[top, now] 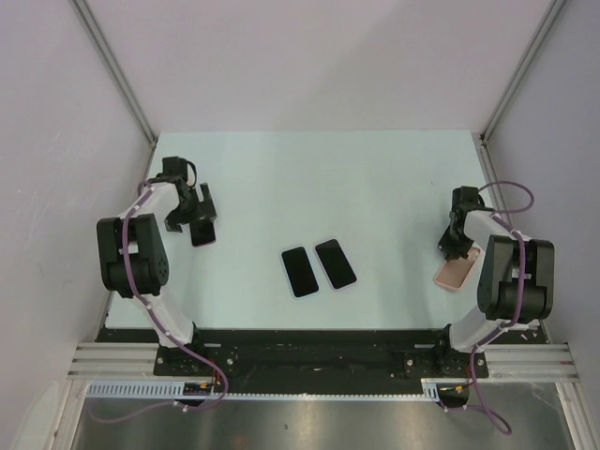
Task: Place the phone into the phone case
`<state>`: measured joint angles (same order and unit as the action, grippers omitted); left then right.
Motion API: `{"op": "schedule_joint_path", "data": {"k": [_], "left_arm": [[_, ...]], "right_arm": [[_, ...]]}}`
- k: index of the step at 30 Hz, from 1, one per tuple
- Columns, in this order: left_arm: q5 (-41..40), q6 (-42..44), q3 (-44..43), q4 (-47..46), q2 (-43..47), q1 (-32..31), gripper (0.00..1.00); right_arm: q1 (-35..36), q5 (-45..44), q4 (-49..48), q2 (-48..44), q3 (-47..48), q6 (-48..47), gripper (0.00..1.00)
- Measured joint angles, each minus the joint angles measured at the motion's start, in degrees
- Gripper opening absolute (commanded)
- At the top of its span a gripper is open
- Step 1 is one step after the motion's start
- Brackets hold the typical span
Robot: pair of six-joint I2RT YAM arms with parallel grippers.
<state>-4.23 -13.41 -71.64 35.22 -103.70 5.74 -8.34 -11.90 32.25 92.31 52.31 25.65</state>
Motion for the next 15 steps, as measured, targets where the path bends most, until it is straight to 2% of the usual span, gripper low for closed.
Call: {"op": "schedule_joint_path", "data": {"k": [6, 15], "left_arm": [[-1.3, 1.7, 0.5, -0.5, 1.1, 0.0, 1.0], [-1.3, 2.5, 1.0, -0.6, 0.9, 0.0, 1.0]], "right_arm": [[5.5, 6.7, -4.2, 0.0, -0.2, -8.0, 0.0], [18.2, 27.6, -13.7, 0.0, -1.0, -10.8, 0.0]]}}
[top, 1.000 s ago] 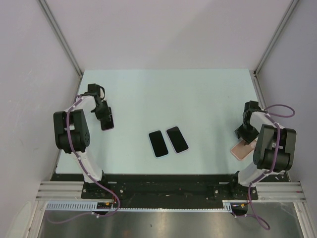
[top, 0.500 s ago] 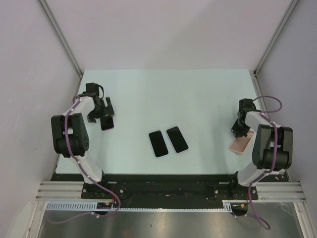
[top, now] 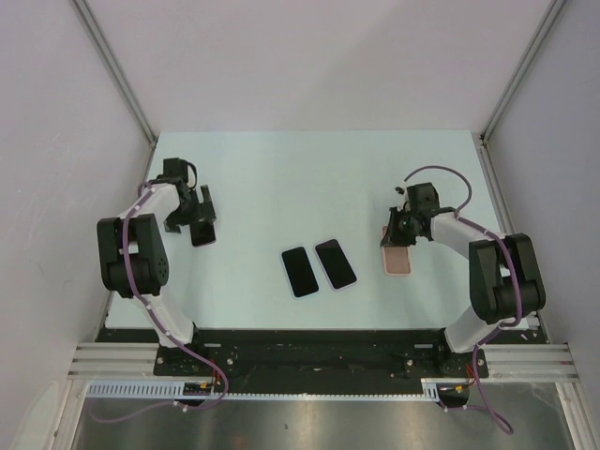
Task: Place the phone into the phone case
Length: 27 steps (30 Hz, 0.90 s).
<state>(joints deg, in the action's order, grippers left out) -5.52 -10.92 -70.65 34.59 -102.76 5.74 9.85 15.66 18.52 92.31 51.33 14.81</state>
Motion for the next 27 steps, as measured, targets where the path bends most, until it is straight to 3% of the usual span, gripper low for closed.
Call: {"op": "schedule_joint_path", "data": {"k": [4, 11, 18, 19, 27], "left_arm": [[0.2, 0.3, 0.0, -0.1, -0.6, 0.0, 1.0], [1.4, 0.9, 0.1, -0.3, -1.6, 0.0, 1.0], [3.0, 1.1, 0.1, -0.7, -3.8, 0.0, 1.0], [3.2, 1.2, 0.1, -0.7, -4.0, 0.0, 0.99], [3.3, 2.0, 0.1, -1.0, -4.8, 0.0, 0.94]], "right_arm": [[1.0, 4.3, -2.5, 1.0, 0.0, -1.0, 0.07], [1.6, 7.5, -3.4, 3.2, -0.2, -1.7, 0.61], [1.8, 6.6, -3.1, -1.8, -0.2, -0.5, 0.96], [1.8, 6.1, -3.0, -3.1, -0.2, -0.1, 1.0], [1.7, 1.9, -2.9, -15.1, -0.2, 3.7, 1.0]]}}
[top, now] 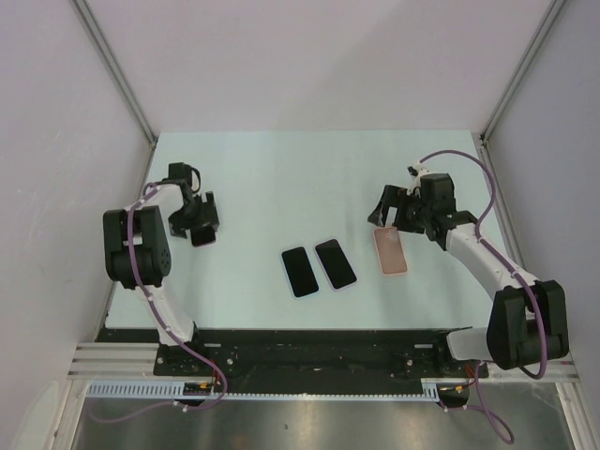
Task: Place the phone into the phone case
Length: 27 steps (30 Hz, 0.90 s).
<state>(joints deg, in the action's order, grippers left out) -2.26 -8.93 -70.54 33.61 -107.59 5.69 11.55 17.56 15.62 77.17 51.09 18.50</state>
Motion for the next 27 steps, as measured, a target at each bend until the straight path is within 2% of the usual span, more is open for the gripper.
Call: {"op": "schedule_joint_path", "data": {"k": [3, 5, 6, 12, 15, 19, 27], "left_arm": [[-0.3, 0.0, -0.1, 0.0, -0.1, -0.1, 0.88], [-0.4, 0.2, -0.4, 0.0, -0.4, -0.1, 0.8], [-0.5, 0.4, -0.6, 0.0, -0.5, -0.2, 0.72], [-0.3, 0.0, -1.2, 0.2, -1.1, -1.3, 0.52], [0.9, -0.3, -1.5, 0.3, -1.3, -2.6, 0.5], [3.1, -1.6, -1.5, 0.4, -1.0, -6.2, 0.49], [18.6, -7.2, 5.9, -3.1, 4.5, -10.4, 0.48]], "right_arm": [[-0.2, -0.7, -0.1, -1.4, 0.0, 1.6, 1.0], [-0.3, -0.7, -0.1, -1.7, 0.0, 2.6, 1.0], [-0.3, -0.7, -0.2, -1.7, 0.0, 3.1, 1.0], [-0.1, -0.1, -1.2, -1.6, 0.0, 6.9, 0.97], [1.6, -0.2, -3.0, -0.7, 0.0, 9.5, 0.93], [7.3, -0.1, -7.2, 2.9, 0.0, 14.4, 0.86], [20.7, -0.7, -14.1, 15.9, 4.0, 22.6, 0.77]]}}
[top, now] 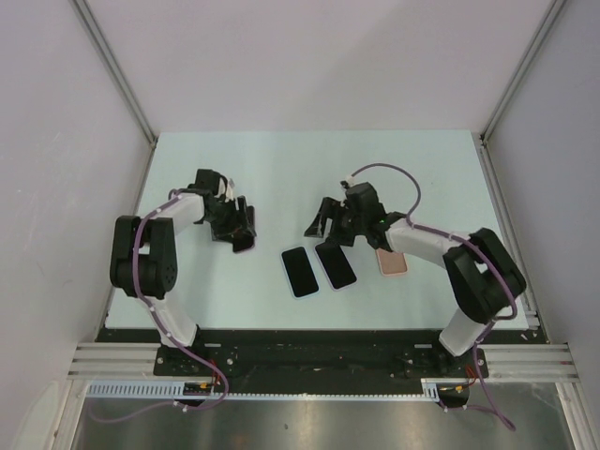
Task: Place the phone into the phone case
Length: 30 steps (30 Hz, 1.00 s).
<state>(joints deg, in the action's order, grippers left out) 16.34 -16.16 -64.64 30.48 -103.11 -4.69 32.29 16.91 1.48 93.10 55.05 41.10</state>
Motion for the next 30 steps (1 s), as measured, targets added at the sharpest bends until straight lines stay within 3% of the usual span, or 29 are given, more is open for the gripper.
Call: {"op": "schedule_joint_path", "data": {"k": [12, 23, 27, 30], "left_arm": [[9.1, -4.6, 8.2, -5.9, 4.7, -4.8, 0.47], [12.4, -6.4, 9.8, -8.2, 5.0, -5.7, 0.48], [12.6, -6.5, 9.9, -8.4, 5.0, -5.7, 0.49], [12.6, -6.6, 9.9, -8.4, 4.9, -5.8, 0.55]], "right_arm": [[6.0, 4.8, -14.3, 20.7, 12.2, 13.4, 0.63], [8.0, 6.7, -16.5, 27.9, 18.2, 17.3, 0.53], [8.2, 7.0, -16.8, 29.7, 19.2, 17.8, 0.34], [8.2, 7.9, -17.1, 31.2, 20.5, 18.8, 0.21]]}}
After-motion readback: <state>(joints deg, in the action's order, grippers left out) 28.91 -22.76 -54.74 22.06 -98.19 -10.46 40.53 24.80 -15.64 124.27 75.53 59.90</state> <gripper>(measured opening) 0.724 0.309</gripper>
